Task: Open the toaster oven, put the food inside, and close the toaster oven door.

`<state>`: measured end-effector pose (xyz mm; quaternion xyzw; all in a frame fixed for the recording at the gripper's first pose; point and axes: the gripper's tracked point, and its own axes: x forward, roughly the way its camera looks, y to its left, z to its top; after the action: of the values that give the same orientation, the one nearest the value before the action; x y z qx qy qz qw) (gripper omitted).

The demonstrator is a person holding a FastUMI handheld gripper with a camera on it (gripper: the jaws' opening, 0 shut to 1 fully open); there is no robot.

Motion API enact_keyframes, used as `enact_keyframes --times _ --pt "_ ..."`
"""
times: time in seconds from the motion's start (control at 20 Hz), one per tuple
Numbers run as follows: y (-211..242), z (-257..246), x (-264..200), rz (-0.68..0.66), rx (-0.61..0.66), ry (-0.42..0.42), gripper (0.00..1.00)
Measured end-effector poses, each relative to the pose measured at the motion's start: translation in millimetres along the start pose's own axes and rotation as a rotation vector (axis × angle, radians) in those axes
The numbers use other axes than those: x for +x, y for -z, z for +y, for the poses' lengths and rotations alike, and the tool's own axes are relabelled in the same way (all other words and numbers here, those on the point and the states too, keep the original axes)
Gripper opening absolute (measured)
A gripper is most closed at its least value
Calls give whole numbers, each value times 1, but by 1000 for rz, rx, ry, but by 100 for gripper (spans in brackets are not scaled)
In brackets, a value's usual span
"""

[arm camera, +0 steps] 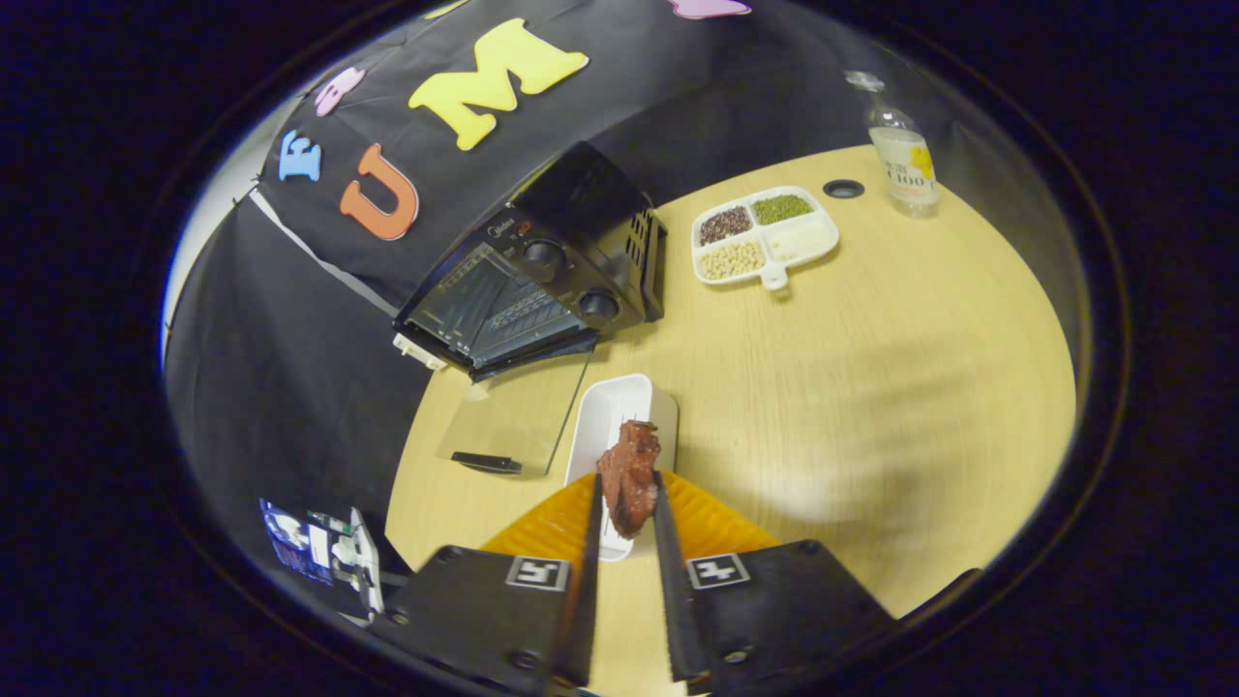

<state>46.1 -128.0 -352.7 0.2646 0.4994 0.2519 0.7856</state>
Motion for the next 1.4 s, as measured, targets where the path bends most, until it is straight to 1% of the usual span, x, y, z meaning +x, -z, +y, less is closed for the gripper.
enact_keyframes --times 0.05,0.15,0.25,0.5,0.75,0.85,0.95,1.1,1.25,1.4 --pt "4 0 3 -5 -14 -4 16" --pt "5 9 -5 -20 -80 17 11" --pt "2 21 -15 -51 -160 63 11" --pt "-11 65 -40 -142 -411 203 11" --pt "-12 118 -36 -229 -604 311 11" --pt "-10 139 -24 -262 -650 335 11" --pt "-6 160 -6 -285 -684 342 11" --pt "-2 182 25 -313 -710 355 11" --pt "-6 197 56 -360 -707 371 11" --pt "-14 206 87 -401 -664 371 11"
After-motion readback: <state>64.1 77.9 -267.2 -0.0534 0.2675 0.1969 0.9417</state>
